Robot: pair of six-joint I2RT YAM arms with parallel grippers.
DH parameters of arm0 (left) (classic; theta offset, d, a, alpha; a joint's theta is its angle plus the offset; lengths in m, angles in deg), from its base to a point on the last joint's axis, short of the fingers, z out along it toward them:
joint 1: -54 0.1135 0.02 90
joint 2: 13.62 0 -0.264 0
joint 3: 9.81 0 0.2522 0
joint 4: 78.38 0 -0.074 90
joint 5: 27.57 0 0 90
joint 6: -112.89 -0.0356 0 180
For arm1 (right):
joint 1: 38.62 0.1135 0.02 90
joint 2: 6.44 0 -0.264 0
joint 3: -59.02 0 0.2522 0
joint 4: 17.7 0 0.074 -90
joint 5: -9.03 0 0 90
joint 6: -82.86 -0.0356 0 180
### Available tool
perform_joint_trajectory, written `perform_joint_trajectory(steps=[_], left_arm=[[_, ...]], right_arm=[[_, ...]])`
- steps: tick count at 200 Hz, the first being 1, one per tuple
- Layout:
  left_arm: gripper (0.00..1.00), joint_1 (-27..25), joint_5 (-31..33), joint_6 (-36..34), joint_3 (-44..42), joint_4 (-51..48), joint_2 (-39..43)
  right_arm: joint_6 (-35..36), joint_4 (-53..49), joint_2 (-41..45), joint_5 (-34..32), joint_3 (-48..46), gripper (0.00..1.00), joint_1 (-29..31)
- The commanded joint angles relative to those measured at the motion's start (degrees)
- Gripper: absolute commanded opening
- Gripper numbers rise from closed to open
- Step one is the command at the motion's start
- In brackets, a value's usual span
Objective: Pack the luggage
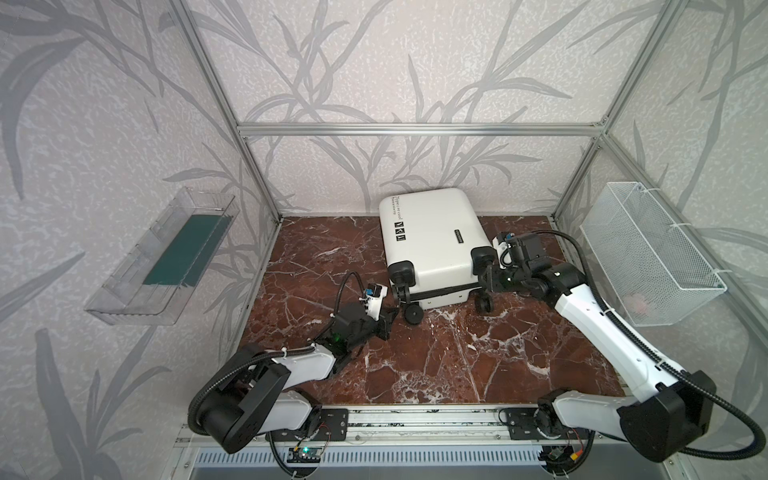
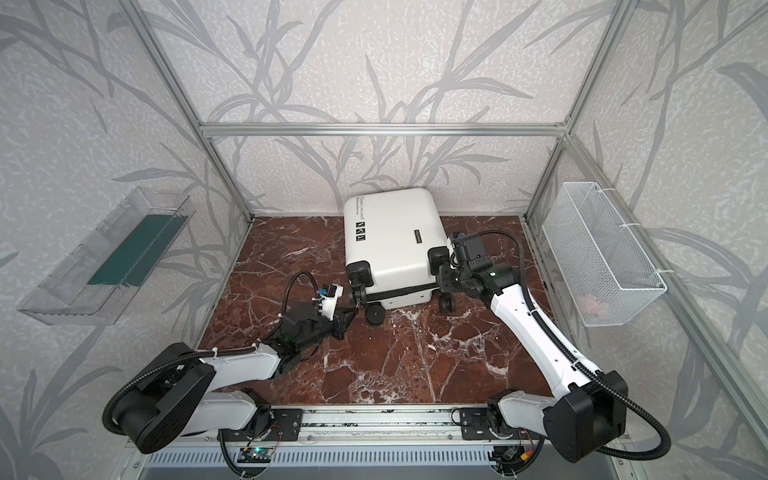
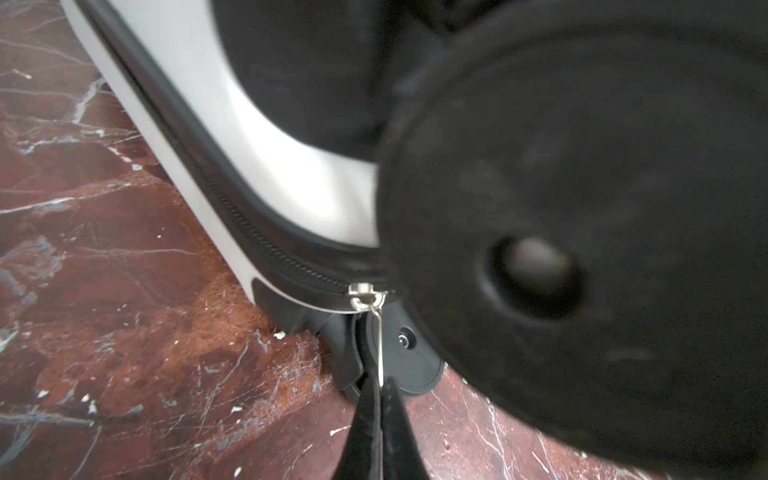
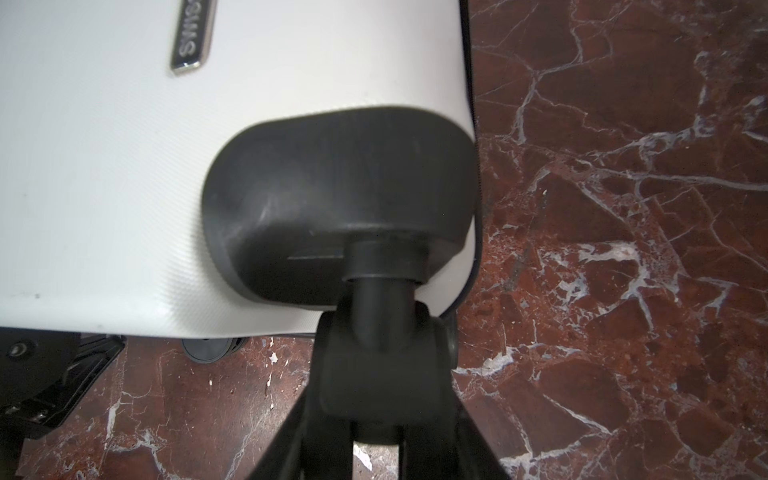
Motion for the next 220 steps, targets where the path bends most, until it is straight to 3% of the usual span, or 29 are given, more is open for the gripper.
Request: perform_joint_trajectory(steps=[1, 121, 220], left_arm=[[0.0, -2.9, -1.7, -5.2, 2.0, -5.4, 1.4], [0.0, -14.4, 6.1, -19.0, 8.8, -0.9, -1.0], [0.0, -20.2, 2.8, -24.3, 23.2, -3.8, -13.5]], right_arm=[[-0.6, 4.0, 0.3, 1.6, 0.0, 0.0, 0.2], [-2.2, 4.1, 2.0, 2.0, -3.0, 0.0, 0.2], [-4.2, 4.7, 3.0, 3.6, -4.4, 0.0, 0.5]])
